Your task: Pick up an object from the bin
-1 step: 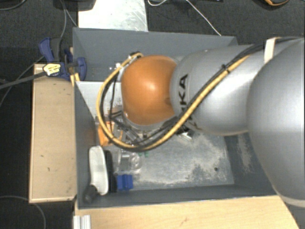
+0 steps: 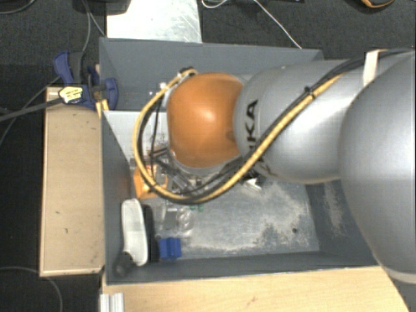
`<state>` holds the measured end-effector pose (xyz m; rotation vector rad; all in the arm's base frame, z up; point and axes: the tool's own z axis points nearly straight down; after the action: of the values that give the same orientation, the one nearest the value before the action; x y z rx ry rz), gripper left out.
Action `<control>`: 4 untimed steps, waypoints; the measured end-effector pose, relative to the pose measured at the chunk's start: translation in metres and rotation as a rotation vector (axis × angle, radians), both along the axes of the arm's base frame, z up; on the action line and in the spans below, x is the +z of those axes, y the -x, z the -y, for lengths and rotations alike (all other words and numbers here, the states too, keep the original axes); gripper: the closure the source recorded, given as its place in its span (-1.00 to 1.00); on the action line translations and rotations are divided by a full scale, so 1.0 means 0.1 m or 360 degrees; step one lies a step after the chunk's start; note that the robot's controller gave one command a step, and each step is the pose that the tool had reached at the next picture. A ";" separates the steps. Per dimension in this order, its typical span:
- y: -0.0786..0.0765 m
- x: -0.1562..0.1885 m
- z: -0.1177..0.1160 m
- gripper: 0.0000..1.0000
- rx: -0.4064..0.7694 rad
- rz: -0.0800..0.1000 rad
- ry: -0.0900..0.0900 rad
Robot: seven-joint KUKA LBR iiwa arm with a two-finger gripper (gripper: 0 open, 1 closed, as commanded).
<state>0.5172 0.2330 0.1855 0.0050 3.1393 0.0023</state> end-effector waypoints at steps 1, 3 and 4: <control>-0.32 -0.97 0.72 -1.00 0.0522 -0.0005 0.0001; -0.29 -1.15 0.87 -1.00 0.0629 -0.0002 0.0000; -0.26 -1.15 0.83 -1.00 0.0506 0.0006 0.0007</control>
Offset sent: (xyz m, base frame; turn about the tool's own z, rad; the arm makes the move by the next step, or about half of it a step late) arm 0.0513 0.0156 -0.1155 -0.1658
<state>0.5435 0.1504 0.0706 -0.4917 3.0969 -0.0038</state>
